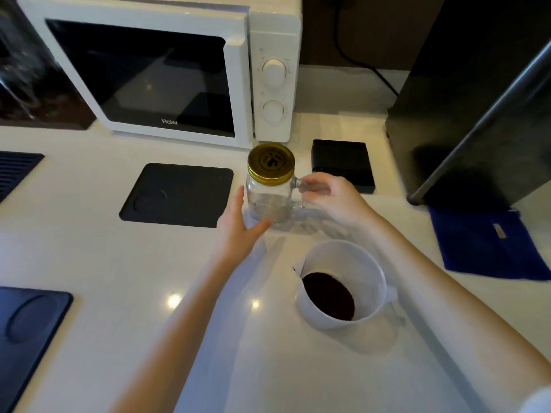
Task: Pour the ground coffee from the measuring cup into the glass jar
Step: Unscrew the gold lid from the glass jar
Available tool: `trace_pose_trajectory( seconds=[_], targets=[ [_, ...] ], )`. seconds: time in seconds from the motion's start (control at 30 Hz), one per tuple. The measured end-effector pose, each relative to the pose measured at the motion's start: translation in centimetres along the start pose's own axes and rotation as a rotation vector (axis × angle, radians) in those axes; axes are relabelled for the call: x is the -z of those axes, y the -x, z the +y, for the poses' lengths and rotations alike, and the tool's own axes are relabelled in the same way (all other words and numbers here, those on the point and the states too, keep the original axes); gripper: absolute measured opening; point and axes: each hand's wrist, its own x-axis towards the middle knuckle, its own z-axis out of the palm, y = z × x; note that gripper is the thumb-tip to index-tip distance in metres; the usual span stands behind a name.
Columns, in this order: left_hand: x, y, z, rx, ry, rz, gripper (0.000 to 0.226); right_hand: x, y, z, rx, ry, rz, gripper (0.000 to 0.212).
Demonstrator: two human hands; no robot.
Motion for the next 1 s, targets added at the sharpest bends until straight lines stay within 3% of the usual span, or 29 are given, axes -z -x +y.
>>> trace_pose_trajectory(
  seconds=[0.13,0.4,0.77,1.0],
  targets=[
    [-0.3,-1.0,-0.1,-0.032,0.007,0.055,0.061,0.2,-0.4,0.1,0.037,0.038,0.003,0.023],
    [0.4,-0.6,0.4,-0.077,-0.02,0.088,0.051,0.4,0.1,-1.0,0.064,0.093,-0.007,0.02],
    [4.4,5.2,2.7,-0.187,0.011,0.134,0.053,0.6,3.2,-6.3,0.136,0.182,-0.183,0.02],
    [5.8,9.6,2.1,-0.219,-0.058,0.232,0.061,-0.9,5.5,-8.9,0.212,0.433,-0.306,0.016]
  ],
)
